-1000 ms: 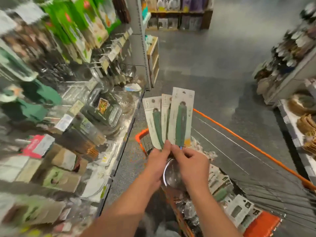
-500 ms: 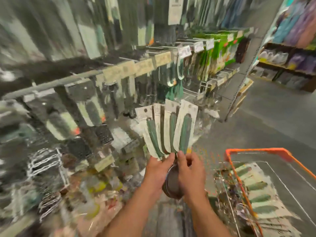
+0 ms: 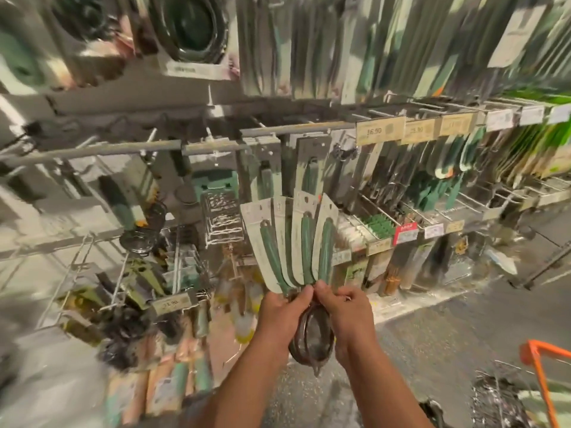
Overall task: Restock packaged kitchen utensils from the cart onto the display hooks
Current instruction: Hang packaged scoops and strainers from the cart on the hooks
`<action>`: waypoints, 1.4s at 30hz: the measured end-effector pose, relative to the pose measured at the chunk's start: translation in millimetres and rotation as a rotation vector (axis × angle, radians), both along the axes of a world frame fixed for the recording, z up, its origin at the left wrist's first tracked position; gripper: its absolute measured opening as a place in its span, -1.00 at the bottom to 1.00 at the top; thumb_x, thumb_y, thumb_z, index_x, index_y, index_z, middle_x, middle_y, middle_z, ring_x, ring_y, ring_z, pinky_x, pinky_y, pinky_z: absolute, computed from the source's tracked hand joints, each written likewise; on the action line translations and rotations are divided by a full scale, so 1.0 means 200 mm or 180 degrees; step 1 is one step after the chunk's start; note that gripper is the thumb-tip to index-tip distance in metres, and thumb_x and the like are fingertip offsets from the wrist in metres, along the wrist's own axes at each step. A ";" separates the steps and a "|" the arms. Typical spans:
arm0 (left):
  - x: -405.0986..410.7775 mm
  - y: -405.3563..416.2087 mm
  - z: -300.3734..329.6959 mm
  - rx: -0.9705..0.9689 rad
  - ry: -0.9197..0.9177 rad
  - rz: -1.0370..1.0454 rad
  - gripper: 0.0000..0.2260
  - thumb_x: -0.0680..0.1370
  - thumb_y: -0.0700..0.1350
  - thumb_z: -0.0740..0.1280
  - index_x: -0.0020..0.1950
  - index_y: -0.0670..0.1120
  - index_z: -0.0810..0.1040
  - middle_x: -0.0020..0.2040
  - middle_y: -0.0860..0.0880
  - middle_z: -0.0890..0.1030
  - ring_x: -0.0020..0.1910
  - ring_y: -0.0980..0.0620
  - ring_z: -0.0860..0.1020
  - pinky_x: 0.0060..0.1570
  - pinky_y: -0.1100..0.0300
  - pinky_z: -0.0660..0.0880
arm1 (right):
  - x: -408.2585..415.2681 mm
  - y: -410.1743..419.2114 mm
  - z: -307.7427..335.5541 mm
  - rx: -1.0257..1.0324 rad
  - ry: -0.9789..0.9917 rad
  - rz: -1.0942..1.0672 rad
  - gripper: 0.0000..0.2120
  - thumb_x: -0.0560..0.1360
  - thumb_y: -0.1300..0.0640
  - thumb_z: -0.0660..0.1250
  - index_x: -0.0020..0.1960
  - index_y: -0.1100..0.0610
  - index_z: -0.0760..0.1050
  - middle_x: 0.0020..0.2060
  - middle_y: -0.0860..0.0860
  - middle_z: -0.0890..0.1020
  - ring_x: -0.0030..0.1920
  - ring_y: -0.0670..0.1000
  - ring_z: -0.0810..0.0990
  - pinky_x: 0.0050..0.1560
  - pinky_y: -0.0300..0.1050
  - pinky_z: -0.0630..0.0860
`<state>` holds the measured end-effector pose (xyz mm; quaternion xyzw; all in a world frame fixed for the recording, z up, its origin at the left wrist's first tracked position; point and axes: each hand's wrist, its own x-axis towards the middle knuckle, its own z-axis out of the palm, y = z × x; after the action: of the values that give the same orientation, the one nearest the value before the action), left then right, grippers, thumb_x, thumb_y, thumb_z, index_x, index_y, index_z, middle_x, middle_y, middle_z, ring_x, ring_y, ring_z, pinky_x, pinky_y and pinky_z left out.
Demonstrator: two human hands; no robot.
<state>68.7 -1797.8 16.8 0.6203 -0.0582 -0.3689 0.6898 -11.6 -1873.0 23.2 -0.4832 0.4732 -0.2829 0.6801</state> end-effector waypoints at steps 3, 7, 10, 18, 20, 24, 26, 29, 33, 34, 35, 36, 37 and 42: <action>-0.05 0.05 0.01 -0.0184 0.0104 0.0317 -0.82 0.59 -0.30 0.42 0.15 -0.10 0.68 0.02 -0.12 0.76 0.02 -0.11 0.74 0.01 0.02 0.66 | 0.03 0.02 0.02 0.0206 -0.0129 0.0225 -0.59 0.47 0.14 0.58 0.16 0.10 0.41 -0.04 0.15 0.69 -0.05 0.13 0.71 0.06 0.11 0.66; -0.12 0.10 0.03 -0.0261 0.0077 0.0702 -0.76 0.59 -0.30 0.42 0.19 -0.04 0.66 0.05 -0.06 0.76 0.06 -0.07 0.73 0.13 -0.02 0.64 | 0.03 0.03 0.01 0.0434 -0.0244 0.0823 -0.53 0.52 0.06 0.52 0.33 0.20 0.47 0.06 0.23 0.72 0.06 0.23 0.73 0.22 0.28 0.61; -0.16 0.14 0.06 -0.0252 -0.0103 0.1035 -0.73 0.59 -0.32 0.42 0.19 -0.01 0.65 0.03 0.01 0.76 0.04 0.02 0.73 0.02 0.16 0.64 | 0.06 0.08 0.01 0.0414 -0.0387 0.1153 -0.62 0.58 0.01 0.42 0.30 0.21 0.57 0.09 0.21 0.73 0.12 0.22 0.72 0.27 0.29 0.59; -0.17 0.32 0.10 -0.0158 -0.0202 0.1747 -0.69 0.57 -0.27 0.45 0.29 -0.04 0.63 0.10 0.01 0.75 0.12 -0.01 0.71 0.25 -0.12 0.59 | 0.18 0.25 0.10 0.0522 -0.0386 0.1763 -0.66 0.71 -0.06 0.20 0.18 0.14 0.65 0.00 0.12 0.76 0.00 0.09 0.76 0.00 0.02 0.69; -0.16 0.39 0.10 -0.0188 -0.0228 0.1862 -0.71 0.58 -0.28 0.44 0.28 -0.06 0.64 0.10 -0.03 0.75 0.12 -0.04 0.71 0.25 -0.14 0.59 | 0.20 0.30 0.11 0.0642 -0.0378 0.1885 -0.71 0.70 -0.03 0.25 0.18 0.14 0.63 0.00 0.14 0.76 0.01 0.12 0.76 -0.02 0.03 0.69; -0.12 0.52 0.08 -0.0404 -0.0190 0.2117 -0.69 0.58 -0.33 0.42 0.28 -0.05 0.62 0.11 -0.04 0.75 0.12 -0.06 0.71 0.15 0.00 0.63 | 0.27 0.41 0.10 0.0760 -0.0414 0.2099 -0.69 0.62 0.03 0.39 0.26 0.19 0.62 0.11 0.21 0.72 0.14 0.21 0.71 0.24 0.25 0.60; -0.07 0.58 0.07 -0.0469 -0.0164 0.2130 -0.68 0.59 -0.33 0.41 0.28 -0.03 0.62 0.13 -0.04 0.74 0.13 -0.07 0.70 0.18 -0.03 0.61 | 0.32 0.46 0.09 0.0800 -0.0461 0.2083 -0.60 0.52 0.04 0.51 0.29 0.19 0.59 0.13 0.23 0.71 0.15 0.24 0.71 0.24 0.28 0.60; 0.00 0.68 0.05 -0.0376 -0.0169 0.2124 -0.71 0.58 -0.30 0.43 0.22 0.02 0.64 0.13 -0.02 0.74 0.14 -0.07 0.70 0.25 -0.12 0.58 | 0.38 0.50 0.12 0.0958 -0.0570 0.2231 -0.62 0.54 0.16 0.49 0.32 0.25 0.55 0.12 0.24 0.71 0.13 0.24 0.71 0.21 0.21 0.63; 0.13 0.83 0.04 -0.0380 -0.0049 0.2181 -0.71 0.57 -0.32 0.44 0.24 -0.04 0.63 0.12 -0.08 0.74 0.11 -0.11 0.71 0.23 -0.16 0.60 | 0.44 0.57 0.21 0.1088 -0.0676 0.2556 -0.79 0.61 0.24 0.37 0.21 0.30 0.59 0.02 0.26 0.72 0.00 0.19 0.74 0.03 0.06 0.67; 0.16 0.87 0.04 -0.0433 0.0005 0.2185 -0.71 0.57 -0.31 0.44 0.25 -0.05 0.63 0.12 -0.09 0.74 0.10 -0.11 0.71 0.20 -0.14 0.61 | 0.46 0.60 0.23 0.1090 -0.0716 0.2599 -0.80 0.62 0.24 0.35 0.21 0.29 0.59 0.03 0.26 0.73 0.00 0.19 0.74 0.07 0.08 0.66; 0.19 0.90 0.04 -0.0472 0.0073 0.2168 -0.71 0.57 -0.30 0.44 0.26 -0.06 0.62 0.13 -0.10 0.74 0.09 -0.12 0.71 0.18 -0.13 0.62 | 0.48 0.63 0.25 0.1063 -0.0713 0.2590 -0.79 0.63 0.24 0.33 0.23 0.27 0.58 0.05 0.25 0.72 0.02 0.19 0.73 0.09 0.09 0.66; 0.22 0.94 0.04 -0.0504 0.0124 0.2139 -0.70 0.57 -0.29 0.43 0.28 -0.07 0.61 0.13 -0.10 0.74 0.09 -0.13 0.71 0.16 -0.13 0.63 | 0.51 0.66 0.27 0.1037 -0.0701 0.2551 -0.79 0.65 0.23 0.31 0.25 0.24 0.57 0.07 0.25 0.72 0.02 0.18 0.74 0.08 0.08 0.67; 0.25 0.97 0.05 -0.0500 0.0142 0.2122 -0.70 0.58 -0.28 0.43 0.29 -0.06 0.61 0.14 -0.10 0.73 0.10 -0.13 0.71 0.16 -0.13 0.63 | 0.53 0.69 0.27 0.1013 -0.0694 0.2488 -0.79 0.66 0.23 0.29 0.27 0.23 0.56 0.08 0.25 0.72 0.00 0.17 0.74 0.03 0.06 0.69; 0.40 1.14 0.11 -0.0303 -0.0260 0.1902 -0.69 0.58 -0.26 0.45 0.29 -0.04 0.61 0.14 -0.04 0.74 0.12 -0.04 0.71 0.22 -0.09 0.60 | 0.68 0.82 0.32 0.1033 -0.0761 0.2152 -0.77 0.68 0.21 0.26 0.32 0.17 0.52 0.03 0.21 0.74 -0.11 0.17 0.74 -0.18 0.05 0.71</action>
<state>148.3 -1569.5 38.7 0.5912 0.0820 -0.1212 0.7931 124.6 -1709.0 87.6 -0.4617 0.2434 -0.0188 0.8528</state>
